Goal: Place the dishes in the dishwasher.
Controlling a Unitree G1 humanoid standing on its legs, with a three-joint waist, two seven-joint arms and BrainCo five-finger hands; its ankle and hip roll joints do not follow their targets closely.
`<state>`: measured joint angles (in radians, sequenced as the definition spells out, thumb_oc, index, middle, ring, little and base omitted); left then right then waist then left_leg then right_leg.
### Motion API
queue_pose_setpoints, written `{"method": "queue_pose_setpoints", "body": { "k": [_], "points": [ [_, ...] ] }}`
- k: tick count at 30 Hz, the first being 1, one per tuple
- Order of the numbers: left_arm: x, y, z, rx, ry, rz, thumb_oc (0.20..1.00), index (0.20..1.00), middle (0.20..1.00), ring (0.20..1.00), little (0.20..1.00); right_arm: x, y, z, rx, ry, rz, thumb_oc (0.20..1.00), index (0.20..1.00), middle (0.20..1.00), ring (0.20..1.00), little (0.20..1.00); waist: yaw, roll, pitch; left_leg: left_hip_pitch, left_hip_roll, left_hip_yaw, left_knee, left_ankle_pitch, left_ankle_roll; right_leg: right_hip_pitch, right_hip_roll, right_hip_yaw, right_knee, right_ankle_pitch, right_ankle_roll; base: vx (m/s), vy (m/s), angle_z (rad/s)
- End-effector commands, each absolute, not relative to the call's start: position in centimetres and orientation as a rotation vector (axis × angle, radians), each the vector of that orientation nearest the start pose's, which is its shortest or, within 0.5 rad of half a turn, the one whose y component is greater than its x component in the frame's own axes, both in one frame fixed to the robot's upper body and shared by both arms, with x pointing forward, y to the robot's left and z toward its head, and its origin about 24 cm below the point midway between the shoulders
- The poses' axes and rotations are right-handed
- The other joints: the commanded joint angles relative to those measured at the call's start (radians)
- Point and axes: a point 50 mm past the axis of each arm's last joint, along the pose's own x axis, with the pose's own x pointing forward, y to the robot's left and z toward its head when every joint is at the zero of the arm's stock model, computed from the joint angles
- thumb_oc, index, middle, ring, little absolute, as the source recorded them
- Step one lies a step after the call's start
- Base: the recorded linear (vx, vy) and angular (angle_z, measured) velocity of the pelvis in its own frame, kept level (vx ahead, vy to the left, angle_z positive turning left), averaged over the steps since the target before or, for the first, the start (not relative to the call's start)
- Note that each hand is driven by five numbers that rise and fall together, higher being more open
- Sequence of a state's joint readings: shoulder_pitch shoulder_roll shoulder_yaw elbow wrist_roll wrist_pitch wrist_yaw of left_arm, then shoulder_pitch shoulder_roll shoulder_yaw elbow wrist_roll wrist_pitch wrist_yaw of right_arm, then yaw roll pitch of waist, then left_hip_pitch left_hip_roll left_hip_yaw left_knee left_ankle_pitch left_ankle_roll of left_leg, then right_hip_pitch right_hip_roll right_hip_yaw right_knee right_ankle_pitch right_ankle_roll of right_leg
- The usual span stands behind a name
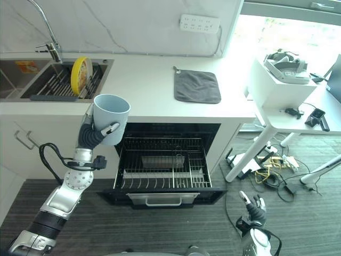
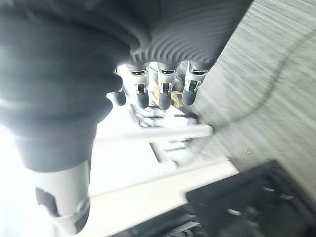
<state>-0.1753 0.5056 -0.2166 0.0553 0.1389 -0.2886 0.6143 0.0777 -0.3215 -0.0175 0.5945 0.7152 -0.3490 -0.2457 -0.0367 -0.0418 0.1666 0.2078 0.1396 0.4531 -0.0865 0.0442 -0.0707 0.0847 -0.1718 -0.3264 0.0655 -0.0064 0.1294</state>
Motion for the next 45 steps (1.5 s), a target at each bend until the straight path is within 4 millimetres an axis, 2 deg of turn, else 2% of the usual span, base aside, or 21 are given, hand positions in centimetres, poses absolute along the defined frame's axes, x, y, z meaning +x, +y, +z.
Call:
{"method": "queue_pose_setpoints", "body": {
  "k": [1,2,3,5,7,12,16,17,20,21,23,25,31,38,45],
  "points": [
    [27.6,20.6,15.0,0.437,-0.761,0.492,0.2,0.2,0.2,0.2,0.2,20.7,-29.0,-0.6,0.165,-0.023,-0.656,1.0,1.0,1.0,1.0,1.0,-0.014,-0.002,0.008,-0.023,0.033,-0.006,0.106,-0.081,0.012,0.057,-0.082,-0.065,-0.01,0.029,0.055,0.06,-0.016,-0.36],
    [27.7,20.3,14.8,0.445,-0.775,0.525,0.2,0.2,0.2,0.2,0.2,21.5,-28.0,2.0,0.116,-0.144,-0.597,1.0,1.0,1.0,1.0,1.0,-0.028,-0.005,0.004,-0.02,0.031,-0.005,0.109,-0.088,0.016,0.053,-0.081,-0.054,-0.007,0.026,0.054,0.05,-0.008,-0.21],
    [27.7,20.1,14.8,0.449,-0.784,0.546,0.2,0.2,0.2,0.2,0.2,21.8,-27.3,3.5,0.091,-0.223,-0.561,1.0,1.0,1.0,1.0,1.0,-0.037,-0.006,0.003,-0.02,0.03,-0.003,0.112,-0.092,0.018,0.051,-0.081,-0.048,-0.006,0.023,0.053,0.03,0.0,-0.14],
    [27.8,19.9,14.7,0.456,-0.804,0.584,0.2,0.2,0.2,0.2,0.2,22.1,-26.5,5.5,0.052,-0.323,-0.505,1.0,1.0,1.0,1.0,1.0,-0.05,-0.008,0.0,-0.02,0.028,0.003,0.114,-0.097,0.02,0.046,-0.083,-0.042,-0.007,0.022,0.055,0.01,0.007,-0.16],
    [27.7,19.7,14.9,0.482,-0.836,0.634,0.2,0.2,0.2,0.2,0.2,22.4,-25.7,8.4,0.031,-0.452,-0.417,1.0,1.0,1.0,1.0,1.0,-0.063,-0.007,-0.006,-0.016,0.025,0.013,0.114,-0.103,0.018,0.043,-0.085,-0.033,-0.019,0.027,0.06,0.03,0.016,-0.21],
    [27.2,19.7,15.3,0.583,-0.929,0.714,0.2,0.2,0.2,0.2,0.2,23.1,-23.7,11.4,0.067,-0.535,-0.182,1.0,1.0,1.0,1.0,1.0,-0.067,-0.001,-0.017,-0.009,0.02,0.027,0.109,-0.109,0.015,0.045,-0.089,-0.032,-0.045,0.037,0.067,0.02,0.011,-0.06],
    [27.0,19.5,15.8,0.692,-1.003,0.738,0.2,0.2,0.2,0.2,0.2,23.6,-21.8,12.4,0.107,-0.534,0.01,1.0,1.0,1.0,1.0,1.0,-0.059,-0.002,-0.02,-0.012,0.02,0.022,0.112,-0.111,0.012,0.046,-0.089,-0.033,-0.043,0.03,0.065,0.0,0.0,0.0],
    [26.9,19.4,16.0,0.715,-1.023,0.746,0.2,0.2,0.2,0.2,0.2,23.8,-20.3,12.9,0.109,-0.526,0.117,1.0,1.0,1.0,1.0,1.0,-0.052,-0.001,-0.02,-0.012,0.02,0.018,0.11,-0.11,0.01,0.047,-0.089,-0.035,-0.043,0.027,0.064,0.03,-0.005,0.01],
    [27.2,19.2,16.0,0.724,-1.024,0.759,0.2,0.2,0.2,0.2,0.2,24.3,-17.2,13.8,0.141,-0.514,0.3,1.0,1.0,1.0,1.0,1.0,-0.032,0.001,-0.025,-0.009,0.018,0.005,0.104,-0.11,0.005,0.059,-0.086,-0.037,-0.052,0.021,0.063,0.04,-0.008,0.05],
    [27.1,18.7,15.9,0.726,-1.045,0.759,0.2,0.2,0.2,0.2,0.2,24.7,-16.1,14.1,0.157,-0.506,0.341,1.0,1.0,1.0,1.0,1.0,-0.018,0.0,-0.023,-0.012,0.018,-0.002,0.106,-0.106,0.001,0.061,-0.085,-0.043,-0.05,0.021,0.062,0.05,-0.021,0.16],
    [27.5,16.9,15.1,0.745,-1.046,0.716,0.2,0.2,0.2,0.2,0.2,25.6,-12.5,15.0,0.2,-0.48,0.465,1.0,1.0,1.0,1.0,1.0,0.016,-0.004,-0.024,-0.008,0.018,-0.024,0.094,-0.102,-0.008,0.076,-0.082,-0.056,-0.057,0.019,0.061,0.06,-0.042,0.22],
    [27.9,15.9,15.1,0.736,-1.034,0.657,0.2,0.2,0.2,0.2,0.2,26.1,-11.1,15.6,0.212,-0.463,0.528,1.0,1.0,1.0,1.0,1.0,0.031,-0.006,-0.022,-0.01,0.018,-0.037,0.091,-0.096,-0.014,0.082,-0.078,-0.066,-0.058,0.018,0.059,0.03,-0.036,0.26],
    [28.1,14.6,13.6,0.738,-1.019,0.558,0.2,0.2,0.2,0.2,0.2,26.7,-8.5,15.8,0.284,-0.412,0.655,1.0,1.0,1.0,1.0,1.0,0.058,-0.009,-0.024,-0.021,0.021,-0.04,0.082,-0.066,-0.016,0.086,-0.072,-0.091,-0.06,0.026,0.039,-0.01,-0.024,0.11],
    [28.4,13.0,13.3,0.708,-1.04,0.53,0.2,0.2,0.2,0.2,0.2,27.4,-6.2,16.3,0.278,-0.409,0.675,1.0,1.0,1.0,1.0,1.0,0.075,-0.004,-0.034,-0.016,0.023,-0.06,0.072,-0.058,-0.023,0.101,-0.068,-0.097,-0.067,0.024,0.031,0.02,-0.011,0.1],
    [28.3,12.5,13.3,0.706,-1.06,0.53,0.2,0.2,0.2,0.2,0.2,27.7,-5.8,16.8,0.289,-0.396,0.672,1.0,1.0,1.0,1.0,1.0,0.079,0.001,-0.034,-0.011,0.023,-0.07,0.058,-0.053,-0.028,0.107,-0.068,-0.101,-0.074,0.026,0.03,0.0,0.0,0.01]
  ]
}}
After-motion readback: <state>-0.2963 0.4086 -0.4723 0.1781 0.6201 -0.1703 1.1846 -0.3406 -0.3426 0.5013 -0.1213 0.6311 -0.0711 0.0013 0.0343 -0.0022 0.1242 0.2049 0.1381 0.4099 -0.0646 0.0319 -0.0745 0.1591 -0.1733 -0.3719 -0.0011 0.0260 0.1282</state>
